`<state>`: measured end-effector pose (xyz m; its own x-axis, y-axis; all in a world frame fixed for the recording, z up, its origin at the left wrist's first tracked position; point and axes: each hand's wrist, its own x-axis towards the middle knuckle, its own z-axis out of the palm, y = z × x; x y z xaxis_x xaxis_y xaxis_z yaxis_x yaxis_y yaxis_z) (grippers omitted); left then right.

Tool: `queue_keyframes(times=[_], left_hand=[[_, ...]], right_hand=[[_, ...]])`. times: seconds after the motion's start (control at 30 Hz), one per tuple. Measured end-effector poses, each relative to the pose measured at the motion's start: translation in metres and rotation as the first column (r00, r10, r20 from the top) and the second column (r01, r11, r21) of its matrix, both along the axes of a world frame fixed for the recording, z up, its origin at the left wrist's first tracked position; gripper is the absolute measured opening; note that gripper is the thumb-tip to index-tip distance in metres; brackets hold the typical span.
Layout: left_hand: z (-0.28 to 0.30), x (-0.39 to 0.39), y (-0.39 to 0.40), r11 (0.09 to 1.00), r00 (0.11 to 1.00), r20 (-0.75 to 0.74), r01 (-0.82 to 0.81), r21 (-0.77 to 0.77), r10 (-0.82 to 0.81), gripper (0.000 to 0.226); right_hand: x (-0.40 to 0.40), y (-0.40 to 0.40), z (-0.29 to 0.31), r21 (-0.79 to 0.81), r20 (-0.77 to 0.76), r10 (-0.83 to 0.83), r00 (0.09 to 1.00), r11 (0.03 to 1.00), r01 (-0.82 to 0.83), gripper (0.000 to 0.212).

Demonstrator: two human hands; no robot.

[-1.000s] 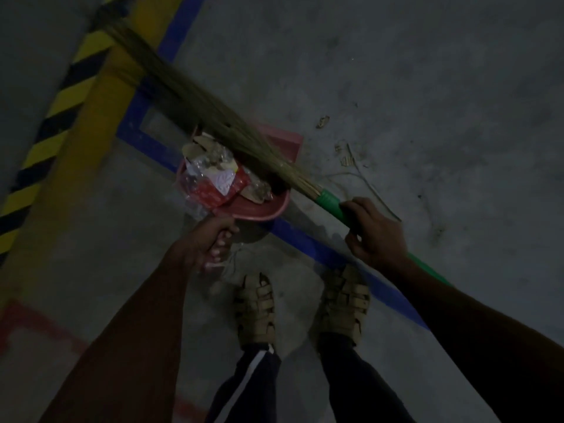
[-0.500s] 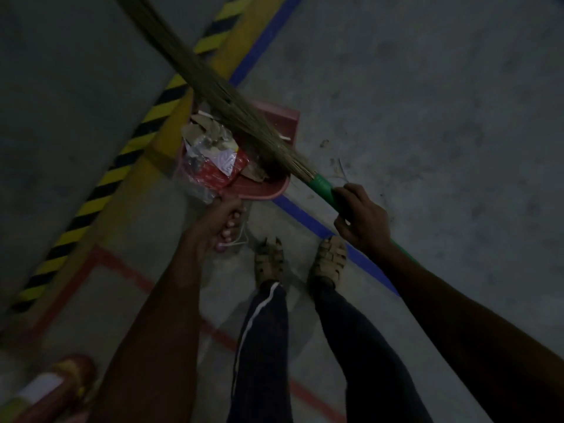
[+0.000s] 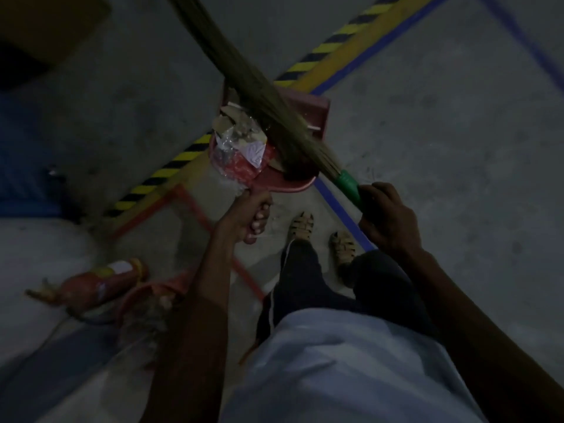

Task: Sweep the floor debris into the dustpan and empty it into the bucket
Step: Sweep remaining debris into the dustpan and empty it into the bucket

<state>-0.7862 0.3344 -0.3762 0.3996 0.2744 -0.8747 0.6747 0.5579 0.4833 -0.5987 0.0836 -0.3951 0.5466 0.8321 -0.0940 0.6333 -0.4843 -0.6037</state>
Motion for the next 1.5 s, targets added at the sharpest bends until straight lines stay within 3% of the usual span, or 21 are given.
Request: queue_keyframes(times=[0.3, 0.43, 0.63, 0.9, 1.0, 1.2, 1.27, 1.4, 1.5], left_hand=[[0.069, -0.098, -0.091, 0.91, 0.905, 0.134, -0.413, 0.039, 0.405, 0.031], [0.079, -0.137, -0.14, 0.783, 0.776, 0.178, -0.62, 0.043, 0.605, 0.037], [0.087, -0.204, -0.204, 0.59, 0.586, 0.21, -0.806, 0.047, 0.783, 0.037], [0.058, -0.319, -0.264, 0.337, 0.317, 0.194, -0.938, -0.08, 0.929, 0.036], [0.046, -0.363, -0.275, 0.282, 0.258, 0.196, -0.953, -0.109, 0.946, 0.036], [0.024, -0.453, -0.273, 0.219, 0.189, 0.154, -0.953, -0.208, 0.97, 0.037], [0.018, -0.483, -0.264, 0.227, 0.204, 0.111, -0.941, -0.252, 0.973, 0.037], [-0.008, -0.53, -0.237, 0.174, 0.146, 0.101, -0.907, -0.384, 0.984, 0.033], [-0.032, -0.555, -0.216, 0.2, 0.176, 0.097, -0.895, -0.399, 0.98, 0.033]], right_hand=[[-0.033, -0.004, 0.072, 0.114, 0.093, 0.377, 0.922, 0.915, -0.386, 0.059], [-0.051, -0.005, 0.083, 0.13, 0.126, 0.559, 0.819, 0.809, -0.573, 0.061], [-0.095, 0.007, 0.093, 0.1, 0.132, 0.756, 0.641, 0.634, -0.767, 0.065], [-0.202, 0.028, 0.09, 0.032, 0.131, 0.909, 0.395, 0.395, -0.918, 0.064], [-0.254, 0.037, 0.084, -0.014, 0.132, 0.929, 0.345, 0.349, -0.937, 0.063], [-0.36, 0.05, 0.067, -0.099, 0.097, 0.945, 0.311, 0.32, -0.942, 0.062], [-0.393, 0.053, 0.065, -0.12, 0.092, 0.939, 0.332, 0.342, -0.932, 0.061], [-0.438, 0.055, 0.065, -0.146, 0.09, 0.92, 0.38, 0.39, -0.909, 0.061], [-0.459, 0.057, 0.066, -0.151, 0.102, 0.9, 0.425, 0.436, -0.887, 0.062]])
